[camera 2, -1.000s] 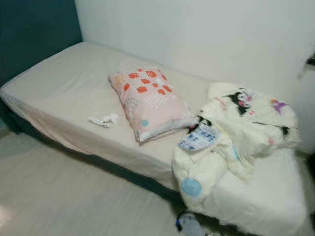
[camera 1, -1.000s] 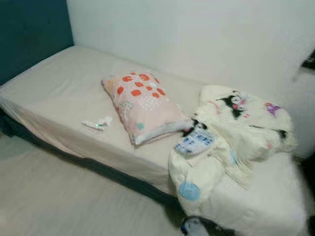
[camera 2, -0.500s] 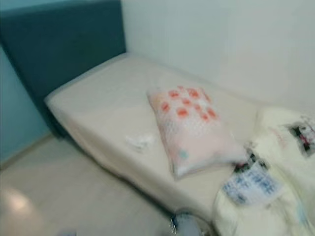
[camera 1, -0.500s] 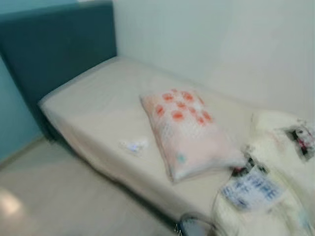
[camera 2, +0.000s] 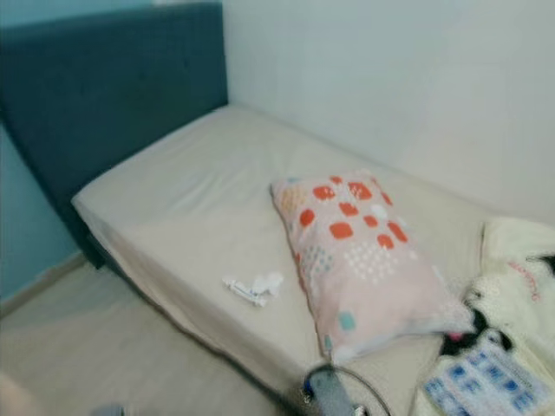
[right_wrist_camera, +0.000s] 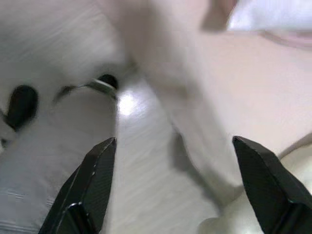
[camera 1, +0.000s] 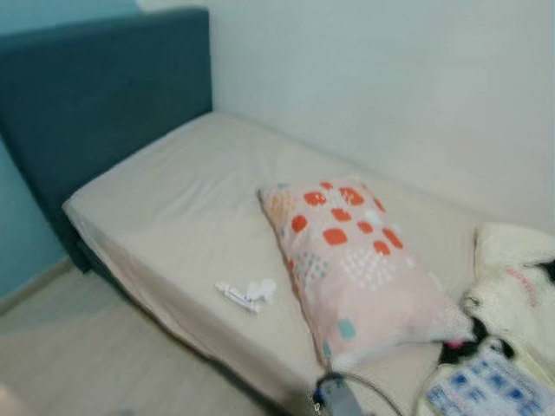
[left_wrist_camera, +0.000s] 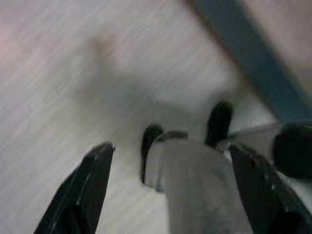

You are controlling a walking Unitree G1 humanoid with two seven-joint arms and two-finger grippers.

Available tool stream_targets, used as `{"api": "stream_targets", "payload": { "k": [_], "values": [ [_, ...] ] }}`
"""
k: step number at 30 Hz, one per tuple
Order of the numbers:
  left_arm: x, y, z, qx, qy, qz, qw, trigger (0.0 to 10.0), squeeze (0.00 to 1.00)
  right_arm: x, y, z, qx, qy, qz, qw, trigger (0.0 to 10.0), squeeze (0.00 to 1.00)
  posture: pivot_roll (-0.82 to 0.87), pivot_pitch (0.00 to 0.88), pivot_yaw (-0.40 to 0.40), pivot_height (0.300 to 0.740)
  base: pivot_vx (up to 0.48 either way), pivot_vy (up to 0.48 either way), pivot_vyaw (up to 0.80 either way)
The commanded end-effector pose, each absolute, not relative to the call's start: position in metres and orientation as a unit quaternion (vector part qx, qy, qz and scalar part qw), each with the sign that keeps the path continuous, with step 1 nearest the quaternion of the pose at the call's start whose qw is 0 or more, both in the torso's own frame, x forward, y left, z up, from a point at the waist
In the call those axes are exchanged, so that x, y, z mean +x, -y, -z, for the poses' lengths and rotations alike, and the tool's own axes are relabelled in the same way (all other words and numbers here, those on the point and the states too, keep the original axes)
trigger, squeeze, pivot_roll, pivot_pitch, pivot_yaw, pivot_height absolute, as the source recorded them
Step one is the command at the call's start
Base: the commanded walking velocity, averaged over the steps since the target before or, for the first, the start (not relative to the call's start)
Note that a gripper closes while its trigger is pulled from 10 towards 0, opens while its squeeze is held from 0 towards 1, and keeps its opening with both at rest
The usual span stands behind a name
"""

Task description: Clean up the room

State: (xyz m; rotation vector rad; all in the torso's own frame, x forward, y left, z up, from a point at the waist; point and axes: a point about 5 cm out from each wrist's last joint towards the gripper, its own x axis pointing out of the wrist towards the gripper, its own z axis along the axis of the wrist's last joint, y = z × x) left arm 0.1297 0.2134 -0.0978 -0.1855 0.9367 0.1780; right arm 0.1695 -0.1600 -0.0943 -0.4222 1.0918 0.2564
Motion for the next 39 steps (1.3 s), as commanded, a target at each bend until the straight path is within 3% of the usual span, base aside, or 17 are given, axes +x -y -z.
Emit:
{"api": "stream_targets", "payload": {
  "k": [1,3,6,8,22,29,31,32,34,39],
  "values": [
    [0.115,-0.215,0.102,-0.102,-0.462,-0.1,0.875,10.0,0.0,0.152,0.162,0.101,-0.199,-0.546,-0.122,0.805,10.0,0.0,-0.06,0.09,-0.108,0.74,0.48,0.0,0.0],
    [0.122,-0.217,0.099,-0.104,-0.449,-0.105,0.881,10.0,0.0,0.152,0.162,0.102,-0.196,-0.548,-0.12,0.804,10.0,0.0,-0.06,0.09,-0.107,0.74,0.429,0.0,-0.8],
    [0.224,-0.23,0.05,-0.093,-0.336,-0.103,0.932,10.0,0.0,0.152,0.161,0.101,-0.196,-0.546,-0.12,0.805,10.0,0.0,-0.06,0.088,-0.104,0.74,0.11,0.0,-0.8],
    [0.248,-0.233,0.033,-0.088,-0.305,-0.095,0.944,10.0,0.0,0.153,0.161,0.101,-0.192,-0.545,-0.115,0.808,10.0,0.0,-0.06,0.089,-0.103,0.74,0.0,0.0,0.0],
    [0.295,-0.232,-0.009,-0.093,-0.219,-0.062,0.969,10.0,0.0,0.152,0.163,0.101,-0.18,-0.54,-0.065,0.82,10.0,0.0,-0.07,0.094,-0.093,0.73,0.0,0.0,0.0],
    [0.3,-0.228,-0.014,-0.083,-0.213,-0.025,0.973,10.0,0.0,0.154,0.163,0.1,-0.18,-0.519,-0.046,0.834,10.0,0.0,-0.08,0.098,-0.089,0.715,0.0,0.0,0.0],
    [0.303,-0.223,-0.018,-0.062,-0.208,0.011,0.976,10.0,0.0,0.2,0.203,0.074,-0.182,-0.465,-0.011,0.866,10.0,0.0,-0.08,0.098,-0.088,0.705,0.0,0.0,0.0],
    [0.303,-0.223,-0.018,-0.062,-0.208,0.011,0.976,10.0,0.0,0.2,0.203,0.074,-0.182,-0.465,-0.011,0.866,10.0,0.0,-0.08,0.098,-0.088,0.705,0.0,0.0,0.0],
    [0.306,-0.22,-0.022,-0.051,-0.201,0.032,0.978,10.0,0.0,0.235,0.222,0.049,-0.186,-0.418,0.003,0.889,10.0,0.0,-0.08,0.098,-0.089,0.695,0.0,0.0,0.0],
    [0.312,-0.218,-0.028,-0.043,-0.187,0.048,0.98,10.0,0.0,0.259,0.222,0.031,-0.187,-0.377,0.008,0.907,10.0,0.0,-0.08,0.098,-0.091,0.68,0.0,0.0,0.0]
  ]
}}
